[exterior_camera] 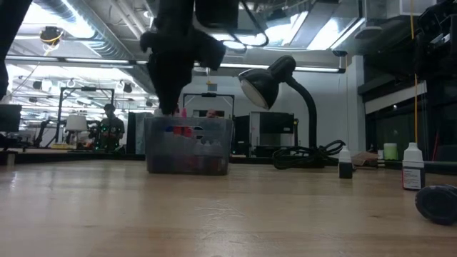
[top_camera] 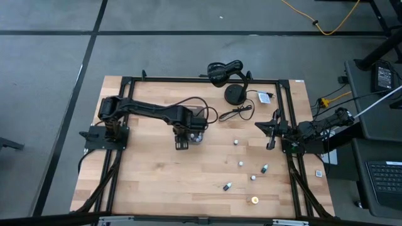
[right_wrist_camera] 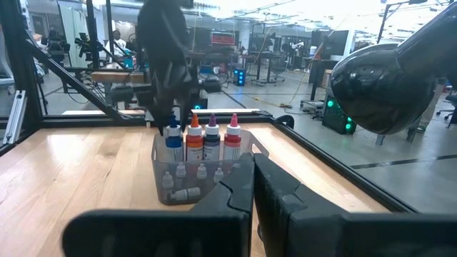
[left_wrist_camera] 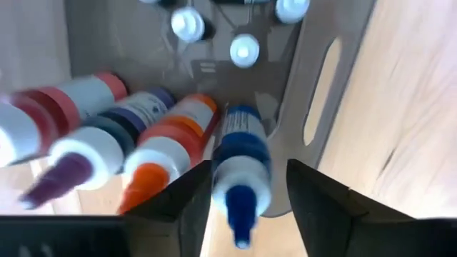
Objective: Pick & Place food coloring
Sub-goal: Put the big blue food coloring bottle into the gray transparent bin, then put the big yellow food coloring bottle into the gray transparent bin
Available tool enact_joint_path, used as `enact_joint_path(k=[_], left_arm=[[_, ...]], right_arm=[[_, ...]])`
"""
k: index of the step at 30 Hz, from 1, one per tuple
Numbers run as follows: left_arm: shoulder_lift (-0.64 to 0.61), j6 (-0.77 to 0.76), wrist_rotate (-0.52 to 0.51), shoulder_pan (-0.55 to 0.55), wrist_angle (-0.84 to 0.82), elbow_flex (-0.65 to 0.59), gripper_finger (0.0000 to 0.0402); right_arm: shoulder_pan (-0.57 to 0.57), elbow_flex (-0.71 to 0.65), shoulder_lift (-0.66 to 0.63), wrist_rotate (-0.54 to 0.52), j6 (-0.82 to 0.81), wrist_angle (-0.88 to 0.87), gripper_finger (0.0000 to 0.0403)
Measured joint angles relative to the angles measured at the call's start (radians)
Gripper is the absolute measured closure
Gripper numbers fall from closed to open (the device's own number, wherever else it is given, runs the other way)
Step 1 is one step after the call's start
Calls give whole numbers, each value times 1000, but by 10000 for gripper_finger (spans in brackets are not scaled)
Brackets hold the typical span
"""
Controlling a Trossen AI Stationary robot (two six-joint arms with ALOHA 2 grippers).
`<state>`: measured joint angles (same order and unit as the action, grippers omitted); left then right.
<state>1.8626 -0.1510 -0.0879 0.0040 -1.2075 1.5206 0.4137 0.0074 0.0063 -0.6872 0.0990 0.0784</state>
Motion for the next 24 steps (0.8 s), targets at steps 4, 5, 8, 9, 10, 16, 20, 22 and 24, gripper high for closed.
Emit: enact_joint_path(k=[4,5,8,9,10,16,20,22,24], left_arm=[[0,-8,5,0,-24,58,196],[0,-9,16,-3,-33,76,189],[-1,-21,56,-17,-54,130,167],[-1,-27,61,-24,-67,153,161],[-1,-32,60,-32,-81,180,154],[-1,-38,50,-99,-180,343,135],[-1,-62,54,-184,-202,431,137],[-1,-72,53,-227,-200,455,137],[-1,-85,46,-265,-186,461,136]], right_arm=[[0,0,0,0,0,0,388],[0,0,0,0,0,0,388],[0,0,0,0,0,0,388],[0,0,0,0,0,0,388],[0,0,0,0,0,0,388],[0,0,0,0,0,0,388],[0,0,0,0,0,0,388],[0,0,0,0,0,0,388],[0,0,0,0,0,0,388]])
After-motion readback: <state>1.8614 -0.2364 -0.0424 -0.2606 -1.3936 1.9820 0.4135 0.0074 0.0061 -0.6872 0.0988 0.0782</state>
